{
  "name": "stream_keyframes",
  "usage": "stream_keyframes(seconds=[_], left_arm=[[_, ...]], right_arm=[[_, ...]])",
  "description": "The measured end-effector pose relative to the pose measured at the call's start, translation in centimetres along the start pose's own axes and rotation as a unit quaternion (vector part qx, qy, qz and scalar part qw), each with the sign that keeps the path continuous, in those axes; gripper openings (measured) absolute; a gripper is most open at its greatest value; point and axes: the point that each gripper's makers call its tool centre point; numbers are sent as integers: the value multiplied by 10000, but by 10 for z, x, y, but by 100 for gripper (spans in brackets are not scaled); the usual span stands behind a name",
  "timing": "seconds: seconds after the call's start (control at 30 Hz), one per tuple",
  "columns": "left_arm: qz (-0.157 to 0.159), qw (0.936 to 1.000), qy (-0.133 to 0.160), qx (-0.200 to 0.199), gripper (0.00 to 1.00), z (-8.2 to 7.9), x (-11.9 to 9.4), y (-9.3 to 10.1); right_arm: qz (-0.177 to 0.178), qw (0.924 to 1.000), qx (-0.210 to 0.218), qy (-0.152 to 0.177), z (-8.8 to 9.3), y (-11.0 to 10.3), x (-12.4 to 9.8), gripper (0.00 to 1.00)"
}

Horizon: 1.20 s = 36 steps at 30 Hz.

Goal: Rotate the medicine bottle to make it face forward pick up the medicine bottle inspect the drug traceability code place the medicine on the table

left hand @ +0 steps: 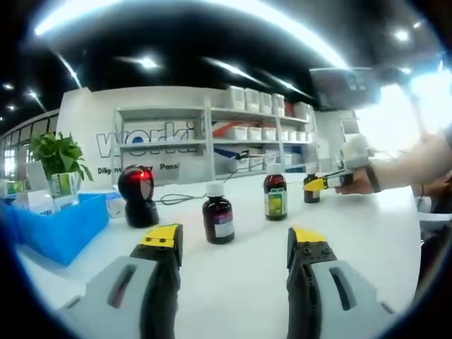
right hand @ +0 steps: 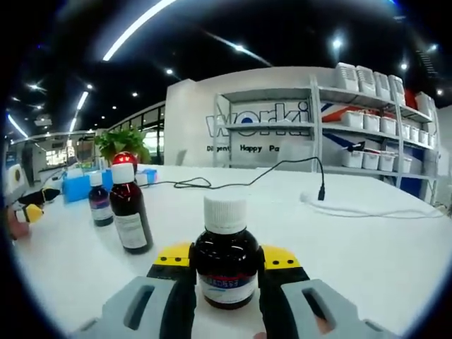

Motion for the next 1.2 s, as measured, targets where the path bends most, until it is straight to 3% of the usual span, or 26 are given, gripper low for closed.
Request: stream_keyframes(seconds=[0.17,0.27,0.33,0.77,0.8,1.07,1.2], left_arm=[[16,10000,57,-62,50,-2,0,1],[41,9999,51,-75,50,-2,0,1],[52,9999,58,-78,50,-2,0,2],[61,9996,201,-198,52,-8,-1,4],[62,9996,202,-204,52,-8,-1,4],[43,9991,295,-303,52,-11,-2,2],[78,9993,255,-261,52,-10,-1,4]], right_arm=[[-89,9996,-249,93,-4,0,3,35],[-140,9997,-81,198,-11,3,4,44],[-152,9995,-65,260,-19,4,-1,44],[-383,9966,-89,729,-56,-6,-55,46],[-414,9960,-29,794,-58,-15,-64,46],[-281,9926,261,1155,-61,-12,-94,44],[-245,9916,-100,1268,-54,-21,-116,42]])
Point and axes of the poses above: the point that each gripper's makers call its tool centre point, and the gripper's own axes: x roughly forward along the fingers, y roughly to its right, z roughly out of its underside, and after that the axes turned 5 degrees about y, right-handed
